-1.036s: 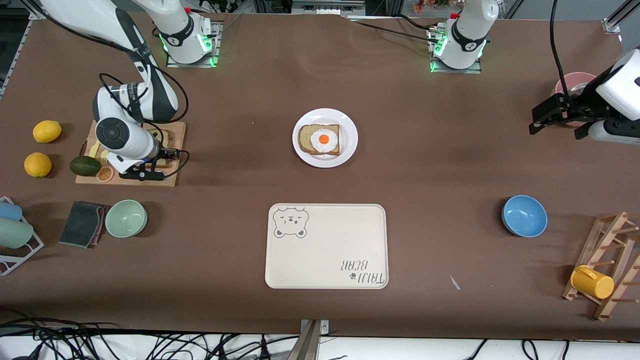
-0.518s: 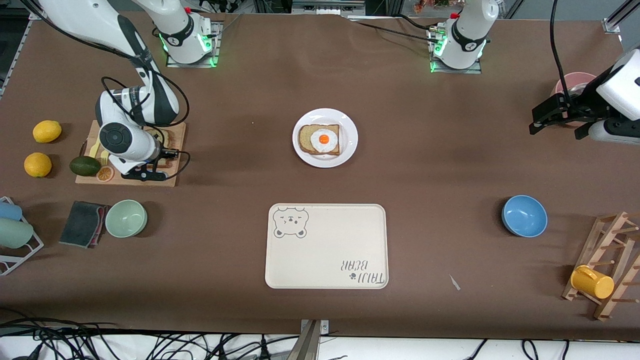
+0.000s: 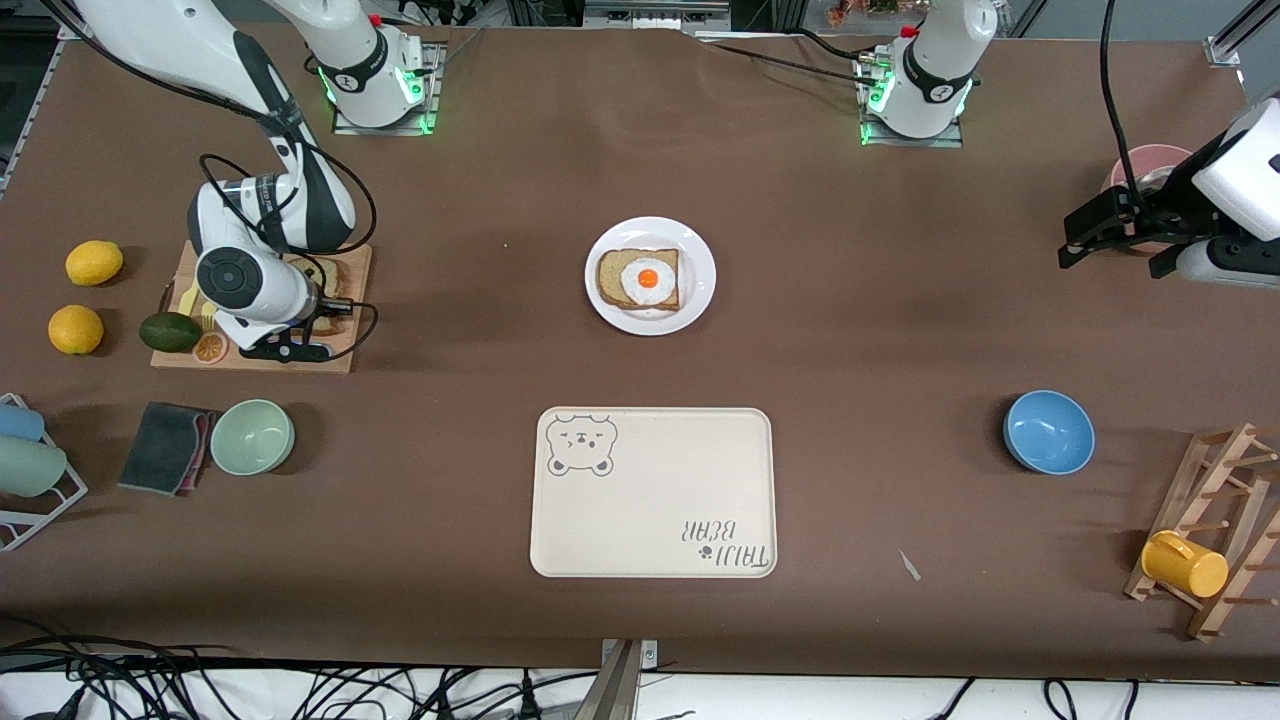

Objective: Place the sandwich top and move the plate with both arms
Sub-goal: 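Lower the right gripper and grasp the bread slice edge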

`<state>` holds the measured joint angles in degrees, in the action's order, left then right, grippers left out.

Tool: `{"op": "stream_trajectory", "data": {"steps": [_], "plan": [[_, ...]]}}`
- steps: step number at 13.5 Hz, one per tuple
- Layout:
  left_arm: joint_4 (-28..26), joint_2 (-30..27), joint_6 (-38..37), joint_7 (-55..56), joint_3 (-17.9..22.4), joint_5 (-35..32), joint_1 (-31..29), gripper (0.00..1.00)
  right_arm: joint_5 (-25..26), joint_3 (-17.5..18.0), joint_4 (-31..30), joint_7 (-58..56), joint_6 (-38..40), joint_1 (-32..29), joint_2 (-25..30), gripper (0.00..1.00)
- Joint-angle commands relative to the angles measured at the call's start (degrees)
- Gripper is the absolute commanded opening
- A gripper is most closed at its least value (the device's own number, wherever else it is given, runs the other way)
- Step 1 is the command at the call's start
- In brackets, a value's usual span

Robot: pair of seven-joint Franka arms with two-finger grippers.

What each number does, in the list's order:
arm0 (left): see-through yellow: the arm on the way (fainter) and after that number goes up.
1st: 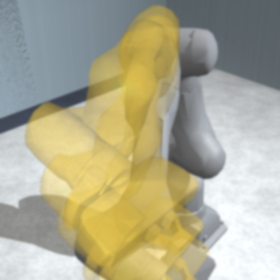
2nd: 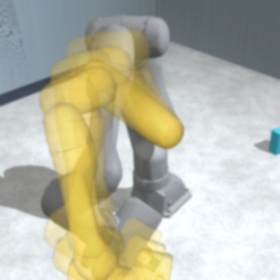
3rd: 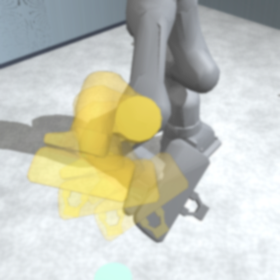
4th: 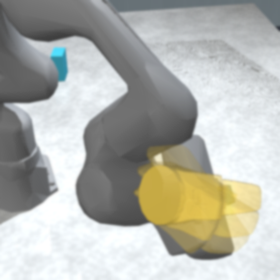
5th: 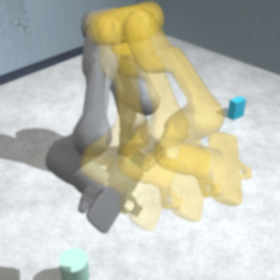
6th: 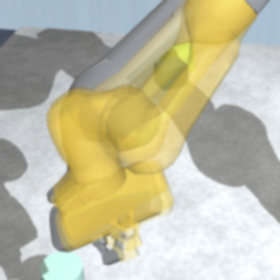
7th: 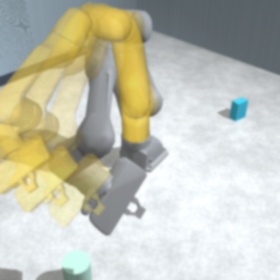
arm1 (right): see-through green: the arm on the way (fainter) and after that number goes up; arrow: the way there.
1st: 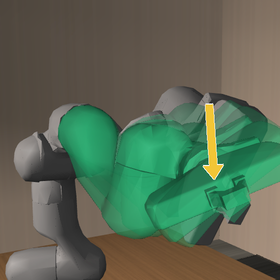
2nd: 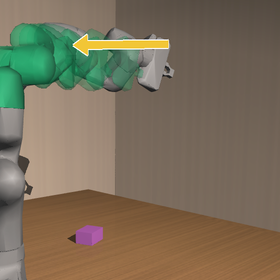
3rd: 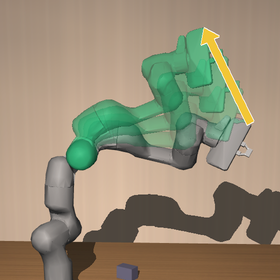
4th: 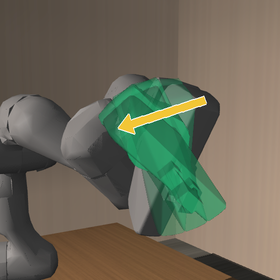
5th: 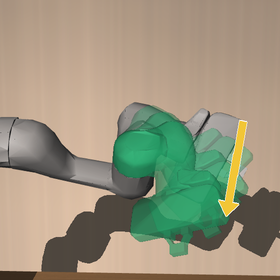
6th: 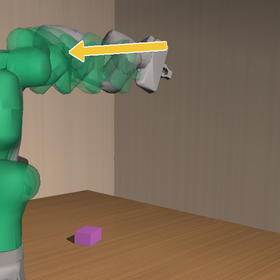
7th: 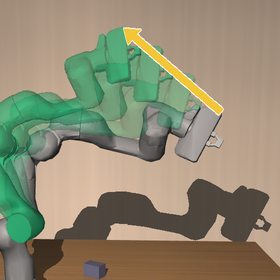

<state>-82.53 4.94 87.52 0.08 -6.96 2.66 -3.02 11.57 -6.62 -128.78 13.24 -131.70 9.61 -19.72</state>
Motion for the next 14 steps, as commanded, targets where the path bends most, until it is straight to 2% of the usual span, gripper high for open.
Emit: {"op": "stream_trajectory", "data": {"steps": [1, 4, 10, 14], "plan": [[0.97, -0.20, -1.13, -0.35, -0.16, -0.73, -0.14, 1.00, 0.39, 0.91, 0.89, 0.30, 2.74, -0.38, -0.59, 0.00], [0.97, -0.28, -1.13, -0.35, -0.42, -0.38, -0.14, 1.00, 0.39, 1.44, 6.95, 0.30, 13.72, 0.23, 0.30, 0.00], [0.97, -0.28, -1.13, -0.35, -0.95, -0.38, -0.14, 1.00, 0.39, 1.70, 8.28, -1.11, 14.09, 1.02, 0.12, 0.00], [0.97, -0.28, -1.13, -0.35, -1.22, -0.29, -0.05, 1.00, 0.56, 2.31, 9.07, -2.24, 16.03, 1.20, 3.28, 0.00]]}}
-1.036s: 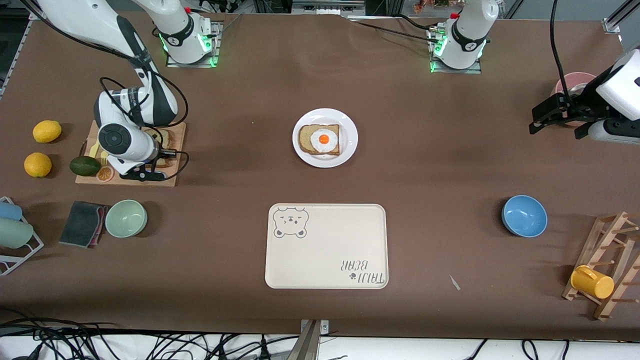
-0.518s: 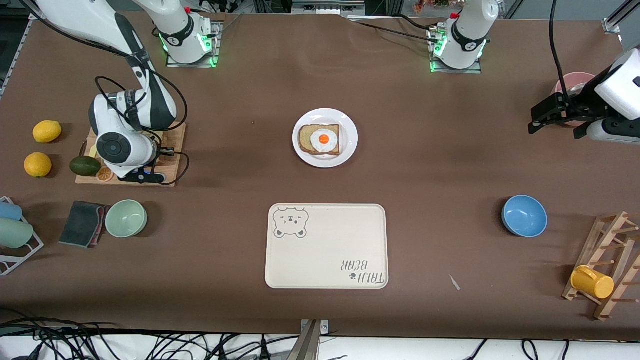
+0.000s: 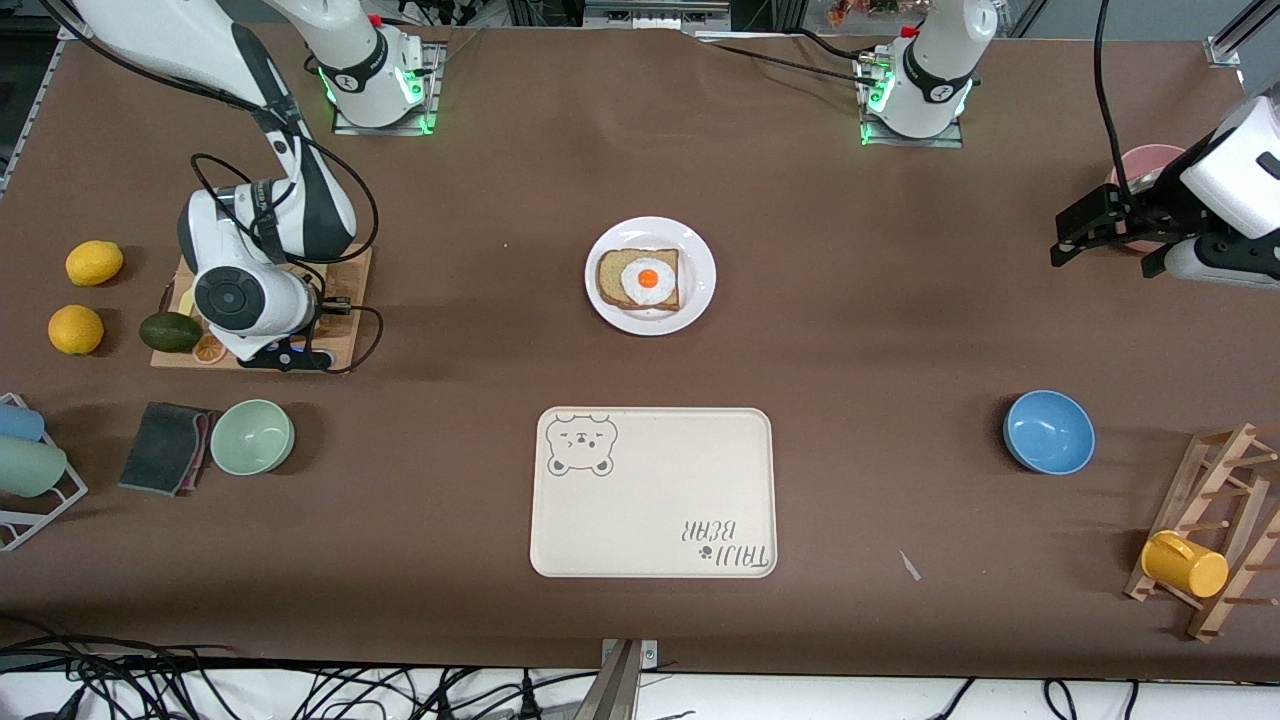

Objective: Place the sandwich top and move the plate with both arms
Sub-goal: 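Lower the right gripper and grasp the bread slice edge, then lift the bread slice with the right gripper toward the white plate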

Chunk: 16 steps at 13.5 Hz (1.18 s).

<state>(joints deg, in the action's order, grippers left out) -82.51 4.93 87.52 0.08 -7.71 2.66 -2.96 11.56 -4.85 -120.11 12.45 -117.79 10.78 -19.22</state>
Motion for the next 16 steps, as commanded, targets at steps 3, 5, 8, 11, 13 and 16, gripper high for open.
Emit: {"op": "stream_trajectory", "data": {"steps": [3, 5, 8, 11, 13, 16], "plan": [[0.95, -0.27, -1.12, -0.35, -0.47, -0.29, -0.11, 1.00, 0.48, 2.20, 4.42, -1.99, 6.85, 0.03, 3.31, 0.00], [0.95, -0.27, -1.12, -0.35, -0.47, -0.38, -0.11, 1.00, 0.39, 3.61, 8.20, -1.55, 12.38, 0.03, 3.05, 0.00], [0.95, -0.27, -1.12, -0.35, -0.20, -0.38, -0.11, 1.00, -0.84, 5.46, 11.38, -0.85, 17.06, 0.29, 2.70, 0.00], [0.95, -0.27, -1.12, -0.35, -0.38, -0.38, -0.11, 1.00, -4.96, 8.62, 13.31, 2.92, 18.29, 0.47, 2.70, 0.00], [0.95, -0.27, -1.12, -0.35, -0.38, -0.38, -0.11, 1.00, -8.12, 12.30, 15.06, 7.21, 18.38, 0.82, 2.61, 0.00], [0.95, -0.36, -1.21, -0.35, -0.55, -0.29, -0.11, 1.00, -13.05, 16.62, 21.38, 17.75, 18.30, 3.18, -0.36, 0.00]]}}
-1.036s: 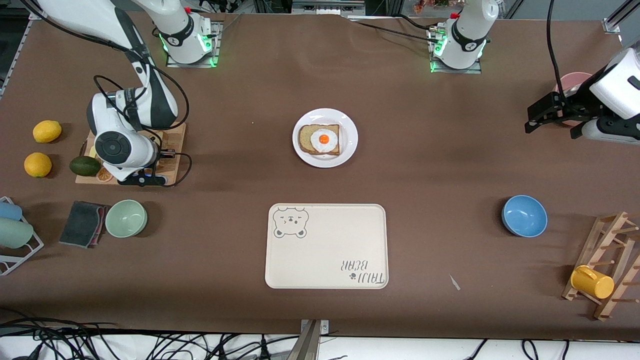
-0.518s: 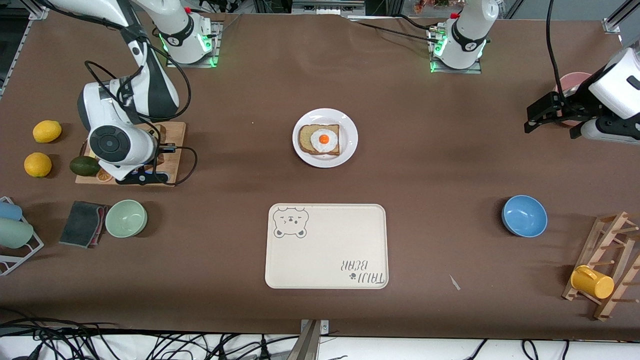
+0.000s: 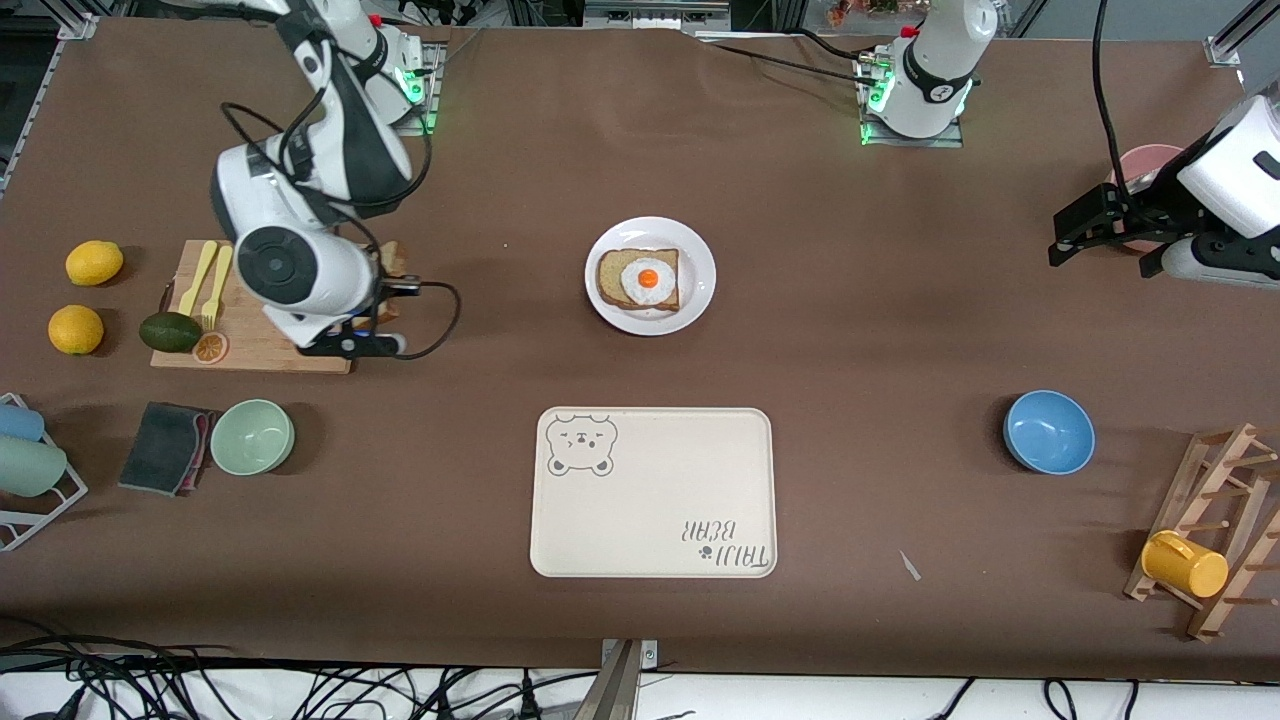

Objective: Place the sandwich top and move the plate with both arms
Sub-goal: 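Lift the bread slice with the right gripper toward the white plate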

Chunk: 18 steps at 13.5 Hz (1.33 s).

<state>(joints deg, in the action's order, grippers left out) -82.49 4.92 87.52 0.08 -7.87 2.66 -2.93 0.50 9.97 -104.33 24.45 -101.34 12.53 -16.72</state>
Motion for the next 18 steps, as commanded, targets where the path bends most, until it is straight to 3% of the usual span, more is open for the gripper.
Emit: {"op": "stream_trajectory", "data": {"steps": [1, 4, 8, 12, 18], "plan": [[0.93, -0.35, -1.21, -0.35, -0.39, -0.38, -0.06, 1.00, -2.52, 2.15, 7.98, 9.09, 1.85, 2.75, -4.62, 0.00], [0.93, -0.43, -1.21, -0.52, 0.49, -0.29, -0.24, 1.00, -6.29, 2.42, 17.64, 20.17, 1.76, 9.68, -11.56, 0.00], [0.93, -0.35, -1.21, -0.26, 0.40, -0.64, -0.24, 1.00, -6.39, 2.51, 26.80, 32.14, 1.85, 19.27, -18.17, 0.00], [0.93, -0.35, -1.21, -0.26, 0.67, -0.73, -0.24, 1.00, -5.60, 2.16, 27.69, 36.90, 0.27, 25.87, -21.42, 0.00], [0.93, -0.35, -1.74, -0.26, 0.75, -0.82, -0.24, 1.00, -2.70, 2.33, 27.69, 36.02, -2.72, 27.55, -25.55, 0.00]]}}
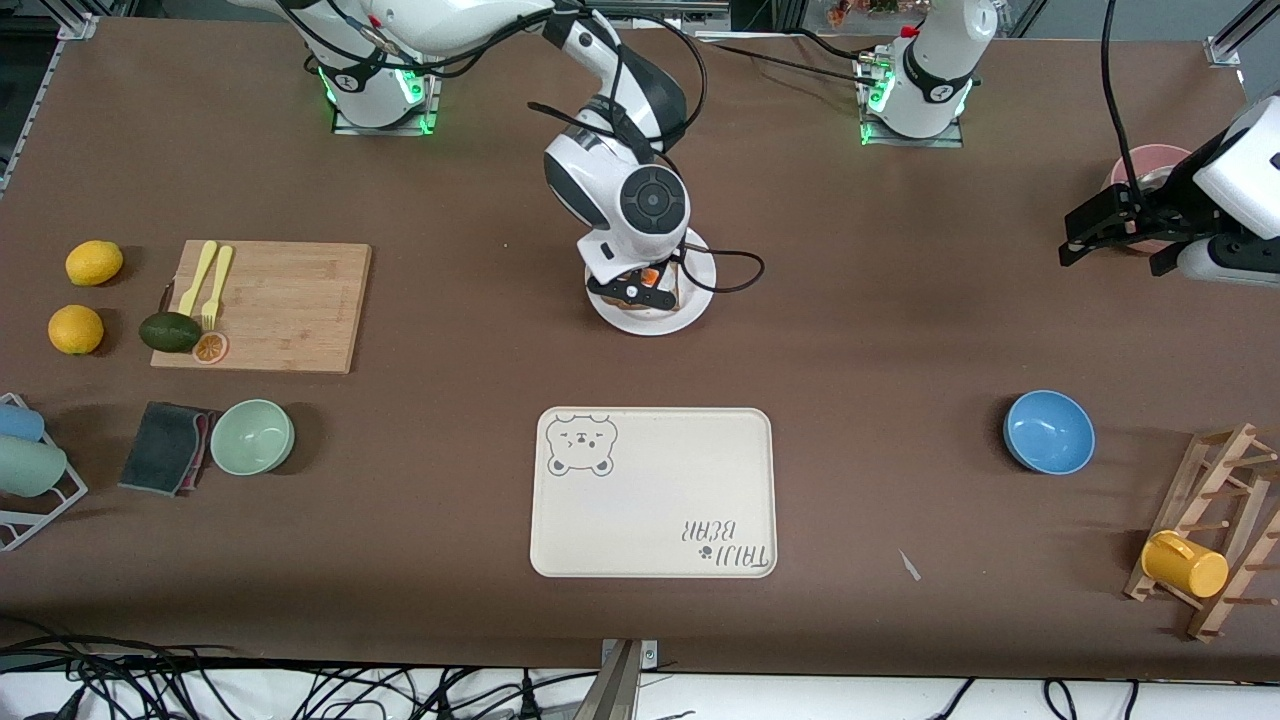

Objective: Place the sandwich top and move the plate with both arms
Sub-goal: 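Lay the bread slice on the egg toast and open the right gripper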

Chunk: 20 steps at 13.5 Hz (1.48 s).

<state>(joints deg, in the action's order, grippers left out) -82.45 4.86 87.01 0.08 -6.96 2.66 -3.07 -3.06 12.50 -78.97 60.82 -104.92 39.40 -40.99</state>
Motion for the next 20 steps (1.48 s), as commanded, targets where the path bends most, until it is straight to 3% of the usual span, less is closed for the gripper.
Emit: {"op": "stream_trajectory", "data": {"steps": [1, 8, 9, 10, 11, 16, 20], "plan": [[0.89, -0.29, -1.58, -0.26, -0.07, -0.82, -0.18, 1.00, 0.69, -0.11, 2.33, -0.18, 0.50, 0.68, -1.98, 0.00], [-0.17, 1.21, -1.85, 0.09, 0.10, -1.17, -4.57, 1.00, 0.60, -0.11, 3.91, 0.35, -4.50, 2.61, -3.92, 0.00], [-0.08, 1.64, -1.76, 0.18, 0.10, -1.08, -5.44, 1.00, 0.60, -0.11, 3.91, 0.18, -4.77, 2.35, -4.10, 0.04], [-0.08, 1.91, -1.76, 0.18, 0.02, -1.17, -5.89, 1.00, 0.69, -0.11, 3.91, 0.17, -4.68, 2.26, -4.10, 0.42], [0.27, 2.35, -1.76, 0.27, 0.02, -1.17, -5.98, 1.00, 1.30, -0.19, 3.82, 0.35, -4.51, 2.69, -4.01, 0.99], [-0.43, 4.28, -1.85, 1.84, 0.02, -1.08, -7.12, 1.00, 0.69, -0.54, 4.17, 0.61, -4.07, 2.08, -2.34, 1.00], [-1.49, 5.86, -1.59, 5.89, -0.25, -1.08, -6.25, 1.00, 0.95, -2.91, 3.03, -5.16, -2.15, -3.88, 3.36, 1.00]]}}
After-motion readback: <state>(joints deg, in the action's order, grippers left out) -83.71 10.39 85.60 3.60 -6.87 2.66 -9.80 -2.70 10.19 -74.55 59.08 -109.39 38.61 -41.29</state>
